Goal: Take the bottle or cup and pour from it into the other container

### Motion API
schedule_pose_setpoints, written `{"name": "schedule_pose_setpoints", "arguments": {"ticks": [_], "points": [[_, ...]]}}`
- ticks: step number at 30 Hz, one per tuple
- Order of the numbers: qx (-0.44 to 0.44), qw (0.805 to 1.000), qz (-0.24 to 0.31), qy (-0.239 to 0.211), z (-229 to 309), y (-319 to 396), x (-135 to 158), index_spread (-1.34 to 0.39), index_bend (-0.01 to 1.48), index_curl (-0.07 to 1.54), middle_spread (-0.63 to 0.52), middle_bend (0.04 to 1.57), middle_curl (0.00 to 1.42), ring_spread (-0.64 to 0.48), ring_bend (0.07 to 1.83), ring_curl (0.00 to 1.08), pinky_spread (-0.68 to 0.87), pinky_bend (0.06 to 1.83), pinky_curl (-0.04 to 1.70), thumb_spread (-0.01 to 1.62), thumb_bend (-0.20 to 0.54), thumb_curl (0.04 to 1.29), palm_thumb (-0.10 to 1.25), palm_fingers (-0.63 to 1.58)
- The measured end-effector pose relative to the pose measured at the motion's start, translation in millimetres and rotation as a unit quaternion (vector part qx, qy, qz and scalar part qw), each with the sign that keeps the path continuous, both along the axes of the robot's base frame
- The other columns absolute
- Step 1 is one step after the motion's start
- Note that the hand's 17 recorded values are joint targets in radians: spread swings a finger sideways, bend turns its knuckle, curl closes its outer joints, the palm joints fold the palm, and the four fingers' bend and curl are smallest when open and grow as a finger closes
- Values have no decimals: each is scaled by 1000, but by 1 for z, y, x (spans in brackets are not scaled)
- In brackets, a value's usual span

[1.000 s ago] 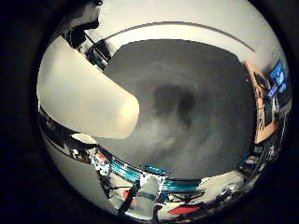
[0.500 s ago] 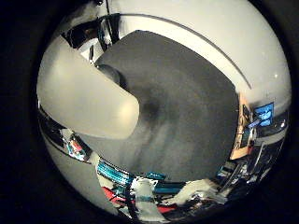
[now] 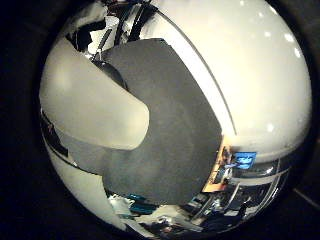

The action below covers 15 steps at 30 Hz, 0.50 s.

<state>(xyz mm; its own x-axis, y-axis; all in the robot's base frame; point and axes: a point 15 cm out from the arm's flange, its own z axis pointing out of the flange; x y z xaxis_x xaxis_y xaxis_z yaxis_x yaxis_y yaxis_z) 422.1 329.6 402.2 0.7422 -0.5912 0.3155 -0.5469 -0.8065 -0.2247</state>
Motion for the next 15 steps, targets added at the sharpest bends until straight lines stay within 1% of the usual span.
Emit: {"name": "schedule_pose_setpoints", "arguments": {"ticks": [7, 10, 15], "points": [[-107, 993, 28, -44, 0, 10, 14, -618, 189, 1124, -360, 752, 1003, -304, 1126, 681, -483, 1123, 639, 546, -34, 718, 883, 928], [-159, 984, 43, -66, -2, 14, 19, -625, 189, 1123, -359, 750, 1001, -309, 1112, 678, -497, 1108, 635, 518, -33, 722, 895, 928], [-251, 964, 53, -66, -14, 13, 19, -633, 192, 1124, -365, 751, 997, -315, 1099, 679, -525, 1067, 628, 467, -33, 731, 909, 921]]}}
